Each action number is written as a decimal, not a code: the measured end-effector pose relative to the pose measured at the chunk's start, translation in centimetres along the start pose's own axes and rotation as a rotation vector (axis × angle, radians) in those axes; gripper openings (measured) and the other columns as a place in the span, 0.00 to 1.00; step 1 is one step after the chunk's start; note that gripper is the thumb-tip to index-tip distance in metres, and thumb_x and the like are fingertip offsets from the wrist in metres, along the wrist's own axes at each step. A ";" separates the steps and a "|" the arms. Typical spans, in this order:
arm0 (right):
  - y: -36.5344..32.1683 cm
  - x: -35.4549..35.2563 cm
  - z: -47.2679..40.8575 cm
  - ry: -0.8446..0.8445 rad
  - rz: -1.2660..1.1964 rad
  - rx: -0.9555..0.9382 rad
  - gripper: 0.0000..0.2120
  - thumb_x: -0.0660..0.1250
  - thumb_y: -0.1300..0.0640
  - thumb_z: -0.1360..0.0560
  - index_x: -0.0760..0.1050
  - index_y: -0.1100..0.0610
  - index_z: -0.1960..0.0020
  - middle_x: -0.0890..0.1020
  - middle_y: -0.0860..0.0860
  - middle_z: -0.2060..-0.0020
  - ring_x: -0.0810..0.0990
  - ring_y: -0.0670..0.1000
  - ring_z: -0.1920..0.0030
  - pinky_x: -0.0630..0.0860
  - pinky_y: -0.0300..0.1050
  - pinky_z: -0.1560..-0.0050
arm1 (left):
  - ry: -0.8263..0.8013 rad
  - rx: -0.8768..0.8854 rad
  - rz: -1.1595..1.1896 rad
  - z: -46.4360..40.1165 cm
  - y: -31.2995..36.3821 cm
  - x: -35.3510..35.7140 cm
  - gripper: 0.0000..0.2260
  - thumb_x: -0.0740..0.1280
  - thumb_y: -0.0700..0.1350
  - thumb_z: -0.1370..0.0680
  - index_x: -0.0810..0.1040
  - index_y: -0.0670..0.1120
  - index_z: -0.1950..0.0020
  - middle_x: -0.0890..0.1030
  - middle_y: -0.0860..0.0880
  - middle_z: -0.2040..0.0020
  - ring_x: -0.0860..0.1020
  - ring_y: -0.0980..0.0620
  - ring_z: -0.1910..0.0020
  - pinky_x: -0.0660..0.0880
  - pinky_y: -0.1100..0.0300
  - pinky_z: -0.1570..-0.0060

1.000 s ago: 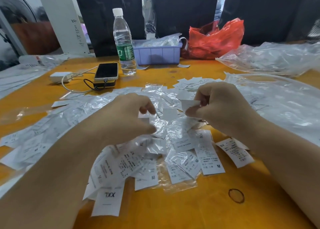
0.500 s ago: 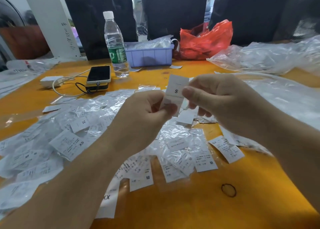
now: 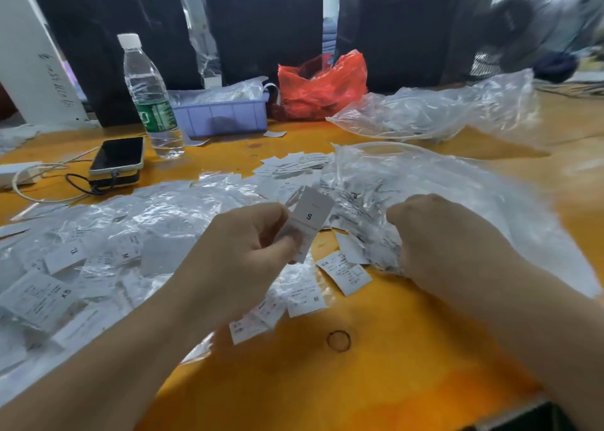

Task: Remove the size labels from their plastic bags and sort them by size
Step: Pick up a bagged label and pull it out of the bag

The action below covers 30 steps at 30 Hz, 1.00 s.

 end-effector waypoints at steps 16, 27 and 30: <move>-1.6 -4.3 0.5 0.349 -0.945 -0.219 0.12 0.73 0.66 0.29 0.82 0.50 0.53 0.83 0.45 0.62 0.82 0.45 0.62 0.81 0.40 0.58 | 0.137 -0.077 0.049 -0.6 -0.7 -1.5 0.17 0.66 0.47 0.20 0.66 0.69 0.42 0.83 0.52 0.64 0.80 0.54 0.66 0.76 0.65 0.69; -7.9 -3.9 -5.1 0.113 -1.517 -0.287 0.09 0.75 0.69 0.31 0.81 0.57 0.57 0.83 0.53 0.64 0.83 0.51 0.65 0.78 0.39 0.64 | 0.121 -0.220 0.589 -0.8 -2.8 -4.2 0.24 0.57 0.65 0.28 0.85 0.51 0.59 0.85 0.50 0.58 0.79 0.54 0.61 0.69 0.53 0.56; -8.7 -3.3 -5.7 0.124 -1.492 -0.299 0.08 0.75 0.68 0.31 0.80 0.58 0.55 0.82 0.53 0.64 0.81 0.49 0.68 0.77 0.38 0.66 | 0.125 -0.187 0.519 -0.9 -2.7 -4.5 0.13 0.66 0.54 0.24 0.85 0.49 0.61 0.84 0.51 0.63 0.78 0.58 0.65 0.71 0.60 0.59</move>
Point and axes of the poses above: each hand's wrist, its own z-axis away from the middle knuckle, its own x-axis out of the palm, y = z × x, the point moved 6 cm from there along -z, towards the middle knuckle
